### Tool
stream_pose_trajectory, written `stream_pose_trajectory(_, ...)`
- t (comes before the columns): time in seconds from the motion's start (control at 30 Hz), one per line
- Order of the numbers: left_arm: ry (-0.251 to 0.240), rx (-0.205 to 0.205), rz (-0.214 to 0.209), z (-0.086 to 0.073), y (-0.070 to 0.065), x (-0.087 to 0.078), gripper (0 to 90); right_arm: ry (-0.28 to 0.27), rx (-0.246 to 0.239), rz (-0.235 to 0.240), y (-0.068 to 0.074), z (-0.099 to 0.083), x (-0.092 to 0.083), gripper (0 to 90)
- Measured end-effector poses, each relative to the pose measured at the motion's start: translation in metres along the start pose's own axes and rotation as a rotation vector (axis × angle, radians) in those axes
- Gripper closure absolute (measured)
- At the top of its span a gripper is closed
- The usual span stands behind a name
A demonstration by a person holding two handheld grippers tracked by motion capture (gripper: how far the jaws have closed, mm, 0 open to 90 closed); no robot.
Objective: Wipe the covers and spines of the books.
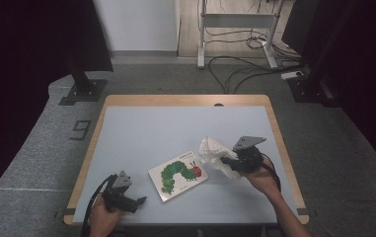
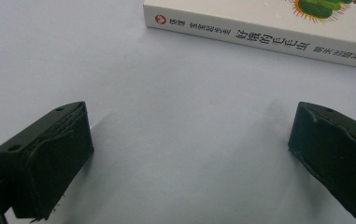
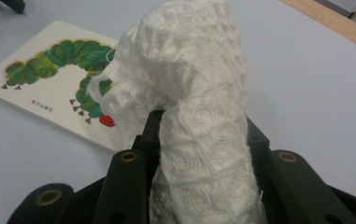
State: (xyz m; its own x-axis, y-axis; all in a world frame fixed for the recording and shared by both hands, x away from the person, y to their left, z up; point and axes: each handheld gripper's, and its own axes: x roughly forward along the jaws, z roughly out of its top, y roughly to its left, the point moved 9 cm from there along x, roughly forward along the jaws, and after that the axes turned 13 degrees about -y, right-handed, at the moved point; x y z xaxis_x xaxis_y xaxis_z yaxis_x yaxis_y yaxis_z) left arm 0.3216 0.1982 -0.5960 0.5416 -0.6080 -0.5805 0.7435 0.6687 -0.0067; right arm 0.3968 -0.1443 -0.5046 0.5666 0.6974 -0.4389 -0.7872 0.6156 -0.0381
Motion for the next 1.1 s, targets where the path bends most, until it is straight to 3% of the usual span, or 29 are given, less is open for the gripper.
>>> stream_pose_trajectory(0.67,0.0,-0.002,-0.001,0.0,0.0,0.0,0.0,0.014,0.08,-0.154,-0.046,-0.043,-0.064,62.6)
stream_pose_trajectory(0.87,0.0,-0.002,0.0,0.0,0.0,0.0,0.0,0.017,0.095,-0.19,-0.054,-0.053,-0.08,62.3)
stream_pose_trajectory(1.1,0.001,-0.003,0.0,0.0,0.0,0.0,0.0,0.028,0.099,-0.217,-0.057,-0.063,-0.086,62.0)
